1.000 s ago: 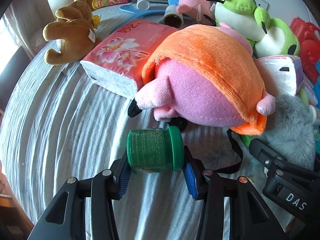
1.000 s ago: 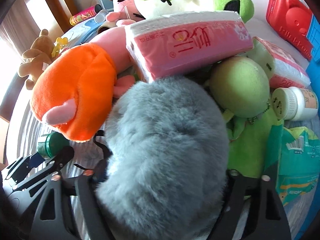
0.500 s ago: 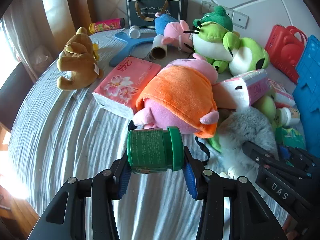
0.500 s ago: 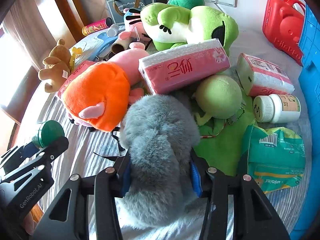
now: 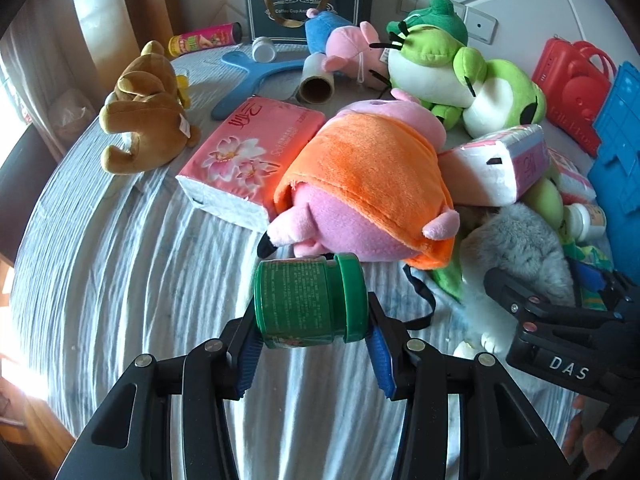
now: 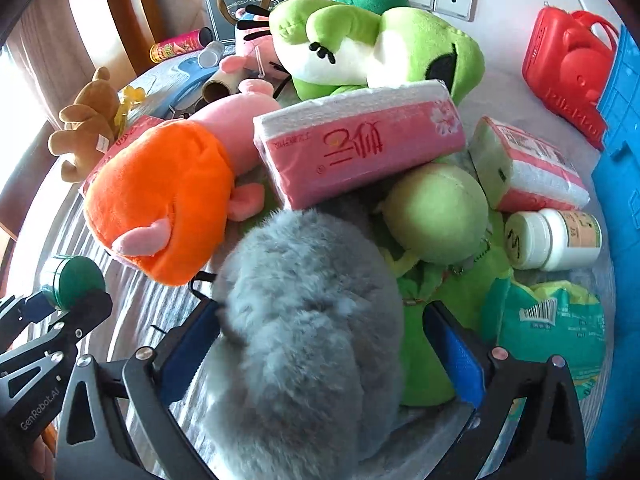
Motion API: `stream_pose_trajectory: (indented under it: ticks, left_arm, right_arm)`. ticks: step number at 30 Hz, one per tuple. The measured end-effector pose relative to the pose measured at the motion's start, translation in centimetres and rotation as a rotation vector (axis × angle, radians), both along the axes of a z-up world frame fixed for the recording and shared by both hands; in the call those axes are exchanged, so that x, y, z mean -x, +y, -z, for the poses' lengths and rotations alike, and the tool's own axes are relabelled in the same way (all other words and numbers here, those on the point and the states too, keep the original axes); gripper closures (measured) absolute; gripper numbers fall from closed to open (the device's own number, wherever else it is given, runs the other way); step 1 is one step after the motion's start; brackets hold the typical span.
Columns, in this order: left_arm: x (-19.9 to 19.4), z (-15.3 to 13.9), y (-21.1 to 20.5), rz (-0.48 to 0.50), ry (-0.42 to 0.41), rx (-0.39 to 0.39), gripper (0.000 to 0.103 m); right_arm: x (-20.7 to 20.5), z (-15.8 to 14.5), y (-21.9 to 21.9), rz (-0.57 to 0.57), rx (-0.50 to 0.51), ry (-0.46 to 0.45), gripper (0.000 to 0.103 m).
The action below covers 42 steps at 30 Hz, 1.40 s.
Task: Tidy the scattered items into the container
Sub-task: 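Lift the green container with the left tool while the right tool lifts the grey plush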
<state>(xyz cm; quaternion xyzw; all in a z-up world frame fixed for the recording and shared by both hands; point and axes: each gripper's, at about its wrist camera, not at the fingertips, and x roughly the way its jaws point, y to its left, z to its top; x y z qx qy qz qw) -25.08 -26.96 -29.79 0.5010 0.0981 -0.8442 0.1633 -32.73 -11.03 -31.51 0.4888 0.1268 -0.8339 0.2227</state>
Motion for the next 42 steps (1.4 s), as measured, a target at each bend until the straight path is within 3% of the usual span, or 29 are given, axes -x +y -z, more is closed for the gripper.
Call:
stream_pose_trajectory:
  ticks: [1,2,3,7,13,14,16,17,23,24,26,27,28,32,36,42]
  left_arm:
    - [0.2,0.2,-0.2,0.016,-0.002,0.003,0.057]
    - [0.4,0.5,-0.3,0.032,-0.005,0.005,0.057]
    - [0.6,0.7,-0.4,0.045,-0.008,0.001,0.057]
    - [0.8,0.6,-0.8,0.094,0.0,-0.013,0.057]
    - [0.7,-2.5,-0.4,0.16,0.052,-0.019,0.057]
    - [0.6,-3.1,-0.2,0.171,0.065,-0.02,0.057]
    - [0.6,-4.3,0.2,0.189,0.083,-0.021,0.057]
    - [0.5,-4.9,0.4,0.199,0.091,-0.022,0.057]
    - [-0.4,-7.4,1.7,0.267,0.128,-0.026,0.057]
    - [-0.5,-7.5,1.8,0.275,0.131,-0.028,0.057]
    - [-0.8,-7.2,1.6,0.282,0.126,-0.035,0.057]
    - [-0.9,-6.8,1.6,0.286,0.117,-0.038,0.057]
    - [-1.0,-6.3,1.6,0.29,0.105,-0.037,0.057]
    - [-1.4,-4.4,1.1,0.284,0.058,-0.037,0.057]
    - [-1.5,-3.1,0.2,0.264,0.03,-0.039,0.057]
    - [-0.9,-1.8,-1.1,0.231,0.019,-0.055,0.057]
  right_arm:
    - [0.1,0.4,-0.6,-0.004,-0.021,0.02,0.029]
    - [0.6,1.1,-1.4,0.008,-0.027,0.011,0.041]
    - [1.1,1.7,-2.2,0.021,-0.031,0.003,0.045]
    - [0.7,0.7,-1.7,0.088,0.017,-0.001,0.046]
    - [-2.0,-3.9,-0.7,0.123,0.067,0.053,0.049]
    - [-2.3,-4.8,-0.5,0.131,0.076,0.064,0.051]
    - [-2.7,-6.1,0.0,0.147,0.095,0.077,0.069]
    - [-2.9,-6.6,0.3,0.155,0.104,0.079,0.07]
    - [-3.9,-8.7,2.5,0.225,0.179,0.058,0.069]
    - [-4.0,-8.7,2.9,0.235,0.188,0.035,0.063]
    - [-4.4,-8.1,3.3,0.247,0.181,-0.012,0.04]
    - [-4.8,-7.6,3.4,0.254,0.18,-0.026,0.018]
    - [-5.1,-7.0,3.5,0.261,0.177,-0.042,0.011]
    - [-5.2,-5.0,2.8,0.25,0.189,-0.089,0.014]
    - [-4.6,-3.8,0.4,0.2,0.189,-0.11,0.046]
    - [-2.1,-0.2,-2.6,0.143,0.165,-0.172,0.047]
